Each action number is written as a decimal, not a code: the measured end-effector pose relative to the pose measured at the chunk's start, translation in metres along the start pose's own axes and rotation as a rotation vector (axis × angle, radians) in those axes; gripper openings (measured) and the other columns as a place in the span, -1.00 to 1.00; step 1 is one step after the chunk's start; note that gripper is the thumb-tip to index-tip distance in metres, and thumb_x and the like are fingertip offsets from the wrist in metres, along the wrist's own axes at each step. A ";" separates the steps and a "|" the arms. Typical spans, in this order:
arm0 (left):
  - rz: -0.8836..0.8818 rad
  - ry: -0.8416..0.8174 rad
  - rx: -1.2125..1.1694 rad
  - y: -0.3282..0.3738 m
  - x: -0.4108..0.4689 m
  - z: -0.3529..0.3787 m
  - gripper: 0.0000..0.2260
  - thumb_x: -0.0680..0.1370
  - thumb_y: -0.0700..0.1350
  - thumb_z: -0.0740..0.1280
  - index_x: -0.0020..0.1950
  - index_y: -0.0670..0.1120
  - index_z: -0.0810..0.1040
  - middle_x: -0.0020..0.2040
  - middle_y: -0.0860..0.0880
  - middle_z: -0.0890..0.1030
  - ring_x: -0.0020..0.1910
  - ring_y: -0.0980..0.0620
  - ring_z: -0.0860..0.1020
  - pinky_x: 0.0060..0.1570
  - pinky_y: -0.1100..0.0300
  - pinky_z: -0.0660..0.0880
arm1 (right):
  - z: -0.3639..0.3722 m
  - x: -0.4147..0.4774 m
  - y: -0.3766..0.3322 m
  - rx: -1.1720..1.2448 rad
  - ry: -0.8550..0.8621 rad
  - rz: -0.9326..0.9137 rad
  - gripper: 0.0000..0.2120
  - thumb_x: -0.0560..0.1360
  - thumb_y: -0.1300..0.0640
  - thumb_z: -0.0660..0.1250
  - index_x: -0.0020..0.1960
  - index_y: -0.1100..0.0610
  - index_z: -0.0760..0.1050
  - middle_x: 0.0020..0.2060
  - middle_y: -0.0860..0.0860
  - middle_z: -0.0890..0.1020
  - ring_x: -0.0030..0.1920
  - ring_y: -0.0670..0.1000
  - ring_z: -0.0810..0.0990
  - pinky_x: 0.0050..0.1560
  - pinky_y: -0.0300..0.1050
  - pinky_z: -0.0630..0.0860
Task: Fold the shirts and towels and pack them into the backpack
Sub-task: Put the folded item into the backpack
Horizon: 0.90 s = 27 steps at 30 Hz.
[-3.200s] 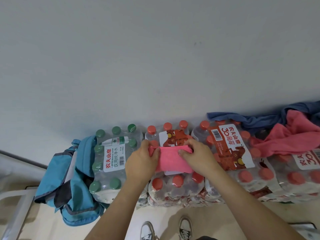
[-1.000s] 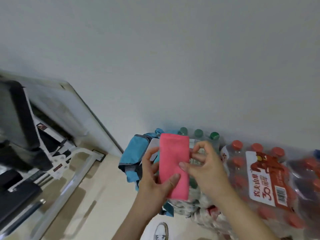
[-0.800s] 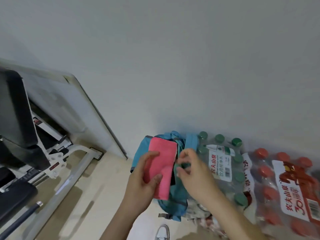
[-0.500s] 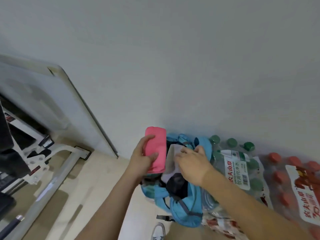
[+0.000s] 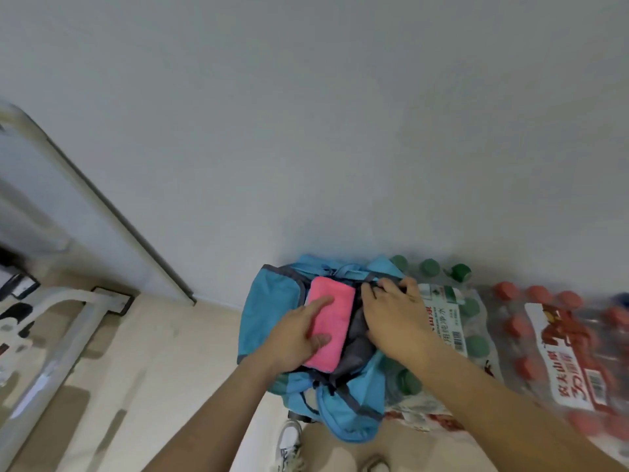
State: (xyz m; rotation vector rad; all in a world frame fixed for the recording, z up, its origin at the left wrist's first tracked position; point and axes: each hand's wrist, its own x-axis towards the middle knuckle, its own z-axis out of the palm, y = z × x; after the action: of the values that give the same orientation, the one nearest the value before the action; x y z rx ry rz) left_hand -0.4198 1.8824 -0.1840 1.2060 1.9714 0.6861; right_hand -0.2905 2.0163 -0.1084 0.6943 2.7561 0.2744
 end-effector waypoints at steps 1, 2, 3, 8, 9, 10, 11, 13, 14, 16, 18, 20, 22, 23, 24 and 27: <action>-0.003 -0.034 -0.070 0.001 -0.002 -0.001 -0.37 0.50 -0.07 0.40 0.49 0.15 0.19 0.18 -0.01 0.49 0.14 0.00 0.46 0.06 0.23 0.37 | 0.002 0.001 0.001 0.011 0.001 0.008 -0.43 0.47 0.09 0.26 0.42 0.20 0.20 0.22 0.06 0.53 0.30 0.08 0.35 0.18 0.09 0.06; -0.003 -0.055 -0.112 0.003 -0.003 -0.002 -0.35 0.49 -0.08 0.42 0.49 0.17 0.19 0.23 0.03 0.48 0.14 0.04 0.45 0.07 0.28 0.37 | 0.003 0.001 0.002 0.023 0.012 0.013 -0.38 0.48 0.08 0.26 0.46 0.21 0.14 0.25 0.06 0.51 0.32 0.08 0.33 0.22 0.10 0.08; -0.003 -0.067 -0.116 0.003 -0.004 -0.001 -0.33 0.47 -0.09 0.43 0.48 0.19 0.19 0.25 0.04 0.48 0.14 0.07 0.45 0.05 0.31 0.36 | 0.004 0.000 0.003 0.040 0.024 0.021 -0.33 0.48 0.07 0.26 0.49 0.21 0.07 0.29 0.07 0.48 0.34 0.08 0.32 0.25 0.10 0.10; 0.054 0.096 0.422 0.013 -0.006 -0.001 -0.27 0.38 0.01 0.47 0.47 0.11 0.21 0.18 -0.07 0.40 0.14 -0.09 0.39 0.08 0.12 0.40 | 0.006 -0.007 0.009 0.114 0.081 -0.019 -0.36 0.52 0.02 0.24 0.53 0.03 0.08 0.39 -0.01 0.39 0.40 0.05 0.27 0.23 0.08 0.05; 0.111 0.163 0.580 0.016 -0.006 -0.003 -0.28 0.33 0.03 0.49 0.43 0.07 0.28 0.19 -0.08 0.39 0.15 -0.12 0.40 0.05 0.06 0.43 | 0.006 -0.010 0.011 0.137 0.089 -0.060 -0.44 0.49 0.02 0.31 0.45 -0.07 0.25 0.35 -0.04 0.44 0.38 0.05 0.33 0.20 0.08 0.06; 0.195 0.199 0.686 0.018 -0.006 -0.004 -0.31 0.28 0.02 0.50 0.38 0.03 0.37 0.23 -0.09 0.41 0.17 -0.16 0.43 0.03 0.02 0.47 | 0.005 -0.013 0.013 0.140 0.088 -0.102 -0.53 0.41 0.02 0.41 0.29 -0.15 0.45 0.26 -0.07 0.54 0.33 0.04 0.42 0.17 0.06 0.09; 0.293 0.215 0.756 0.018 -0.005 -0.002 -0.34 0.27 0.04 0.50 0.35 0.01 0.43 0.31 -0.11 0.42 0.23 -0.18 0.44 0.07 -0.02 0.50 | 0.006 -0.017 0.015 0.139 0.102 -0.128 -0.62 0.29 0.02 0.52 0.08 -0.21 0.58 0.14 -0.11 0.62 0.24 0.02 0.52 0.15 0.05 0.12; 0.378 0.087 0.812 0.015 -0.003 -0.002 -0.31 0.37 0.12 0.45 0.45 -0.01 0.33 0.51 -0.12 0.24 0.46 -0.17 0.25 0.33 -0.11 0.34 | 0.008 -0.026 0.018 0.151 0.086 -0.147 -0.73 0.14 0.03 0.59 -0.22 -0.22 0.63 -0.01 -0.15 0.68 0.14 0.00 0.60 0.16 0.07 0.16; 0.365 0.010 0.815 0.013 0.000 -0.001 -0.28 0.43 0.14 0.39 0.52 -0.01 0.20 0.56 -0.09 0.07 0.53 -0.13 0.08 0.43 -0.11 0.17 | 0.009 -0.032 0.019 0.144 0.095 -0.144 -0.80 0.17 0.02 0.56 -0.26 -0.20 0.63 -0.03 -0.15 0.68 0.14 0.00 0.61 0.19 0.11 0.16; 0.277 -0.095 0.834 0.012 0.006 -0.002 -0.27 0.51 0.14 0.29 0.56 0.00 0.00 0.57 -0.04 -0.14 0.54 -0.07 -0.13 0.48 -0.08 -0.02 | 0.012 -0.043 0.018 0.137 0.143 -0.139 -0.91 0.34 -0.02 0.35 -0.25 -0.16 0.63 0.01 -0.13 0.68 0.18 0.00 0.59 0.24 0.18 0.14; 0.242 -0.101 0.844 0.017 0.013 0.002 -0.26 0.53 0.14 0.26 0.57 -0.01 -0.07 0.57 -0.03 -0.19 0.54 -0.04 -0.17 0.47 -0.08 -0.03 | 0.014 -0.049 0.014 0.153 0.094 -0.110 -0.72 0.42 -0.06 0.14 -0.25 -0.13 0.63 0.05 -0.12 0.66 0.22 0.01 0.56 0.28 0.23 0.13; 0.229 -0.091 0.815 0.021 0.017 0.010 -0.27 0.53 0.12 0.25 0.57 -0.02 -0.08 0.57 -0.03 -0.16 0.54 -0.04 -0.16 0.46 -0.07 0.02 | 0.016 -0.052 0.011 0.173 0.077 -0.079 -0.66 0.44 -0.07 0.09 -0.25 -0.10 0.64 0.08 -0.09 0.65 0.24 0.02 0.54 0.31 0.24 0.14; 0.228 -0.084 0.775 0.022 0.020 0.016 -0.30 0.54 0.08 0.25 0.56 -0.02 -0.04 0.58 -0.02 -0.12 0.54 -0.03 -0.13 0.45 -0.04 0.08 | 0.017 -0.055 0.008 0.199 0.062 -0.046 -0.64 0.47 -0.08 0.09 -0.23 -0.09 0.65 0.14 -0.06 0.63 0.29 0.03 0.50 0.34 0.23 0.12; 0.235 -0.084 0.737 0.020 0.022 0.017 -0.31 0.54 0.07 0.26 0.56 -0.02 -0.01 0.58 0.00 -0.10 0.54 -0.02 -0.11 0.45 -0.03 0.11 | 0.017 -0.057 0.008 0.216 0.060 -0.038 -0.64 0.48 -0.09 0.08 -0.20 -0.09 0.65 0.17 -0.05 0.62 0.32 0.03 0.46 0.34 0.22 0.11; 0.247 -0.076 0.686 0.019 0.023 0.015 -0.34 0.54 0.08 0.26 0.56 -0.02 0.03 0.58 0.00 -0.06 0.54 -0.01 -0.08 0.45 -0.02 0.13 | 0.018 -0.060 0.008 0.236 0.080 -0.032 -0.65 0.49 -0.10 0.08 -0.17 -0.10 0.65 0.20 -0.06 0.60 0.36 0.01 0.41 0.34 0.21 0.09; 0.263 0.009 0.354 0.021 0.021 -0.003 -0.56 0.60 -0.05 0.21 0.48 -0.04 0.30 0.49 -0.03 0.29 0.47 -0.03 0.23 0.38 0.18 0.22 | 0.014 -0.070 0.006 0.346 0.141 -0.006 -0.68 0.51 -0.13 0.08 -0.02 -0.15 0.61 0.29 -0.12 0.53 0.44 -0.07 0.21 0.35 0.14 0.00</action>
State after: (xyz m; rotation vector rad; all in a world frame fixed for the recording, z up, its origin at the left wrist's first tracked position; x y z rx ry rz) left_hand -0.4176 1.9103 -0.1725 1.6984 2.0168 0.4786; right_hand -0.2244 1.9893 -0.1039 0.7739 2.9740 -0.1668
